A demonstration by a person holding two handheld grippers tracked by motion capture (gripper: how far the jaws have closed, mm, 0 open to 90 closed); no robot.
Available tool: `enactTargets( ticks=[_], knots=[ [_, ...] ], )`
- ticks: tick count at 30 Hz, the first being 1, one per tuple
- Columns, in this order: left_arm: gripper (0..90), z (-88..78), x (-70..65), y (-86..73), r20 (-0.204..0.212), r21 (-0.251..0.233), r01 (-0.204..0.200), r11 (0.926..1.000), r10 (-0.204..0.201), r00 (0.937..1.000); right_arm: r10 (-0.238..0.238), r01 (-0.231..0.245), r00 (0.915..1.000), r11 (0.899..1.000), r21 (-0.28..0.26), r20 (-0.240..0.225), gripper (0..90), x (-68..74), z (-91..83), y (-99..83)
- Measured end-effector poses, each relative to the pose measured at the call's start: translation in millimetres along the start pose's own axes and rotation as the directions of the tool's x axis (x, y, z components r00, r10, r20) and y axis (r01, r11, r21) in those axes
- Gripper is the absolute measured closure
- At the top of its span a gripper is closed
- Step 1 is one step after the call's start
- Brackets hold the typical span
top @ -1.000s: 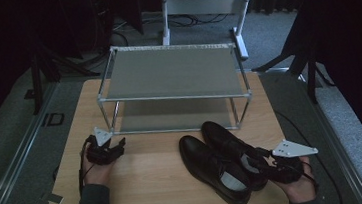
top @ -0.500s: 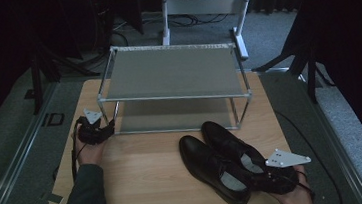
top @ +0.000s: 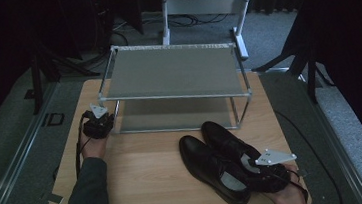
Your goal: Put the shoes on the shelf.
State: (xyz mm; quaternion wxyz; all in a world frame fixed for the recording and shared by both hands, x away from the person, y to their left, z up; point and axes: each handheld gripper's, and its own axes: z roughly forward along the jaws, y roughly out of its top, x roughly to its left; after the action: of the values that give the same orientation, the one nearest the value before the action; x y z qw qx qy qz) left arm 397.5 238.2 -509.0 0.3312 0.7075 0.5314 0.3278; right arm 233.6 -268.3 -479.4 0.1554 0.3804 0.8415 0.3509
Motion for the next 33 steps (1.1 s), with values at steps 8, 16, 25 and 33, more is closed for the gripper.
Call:
enactTargets(
  ticks=[8, 16, 25, 33],
  knots=[
    [80.2, -16.6, -14.4, -9.7, 0.039, -0.013, -0.001, 0.9999, 0.002, 0.9992, -0.023, 0.022, 0.9997, 0.998, 0.051, 0.012, 42.2, -2.4, 0.4, 2.0],
    [75.2, -40.1, -25.6, -26.0, 0.056, 0.005, -0.007, 1.0000, 0.006, 0.9984, -0.027, 0.025, 0.9996, 0.991, 0.128, 0.009, 42.9, 0.4, 1.7, 8.9],
    [54.5, -70.4, -45.7, -50.4, 0.078, 0.021, -0.018, 0.9996, 0.016, 0.9968, 0.017, -0.018, 0.9998, 0.976, 0.219, 0.005, 29.9, 1.2, 3.4, 13.8],
    [57.4, -50.6, -44.0, -47.1, 0.047, 0.045, -0.003, 0.9990, 0.000, 0.9989, 0.055, -0.059, 0.9983, 0.955, 0.291, 0.022, 30.4, -0.2, 8.7, 15.5]
  ],
)
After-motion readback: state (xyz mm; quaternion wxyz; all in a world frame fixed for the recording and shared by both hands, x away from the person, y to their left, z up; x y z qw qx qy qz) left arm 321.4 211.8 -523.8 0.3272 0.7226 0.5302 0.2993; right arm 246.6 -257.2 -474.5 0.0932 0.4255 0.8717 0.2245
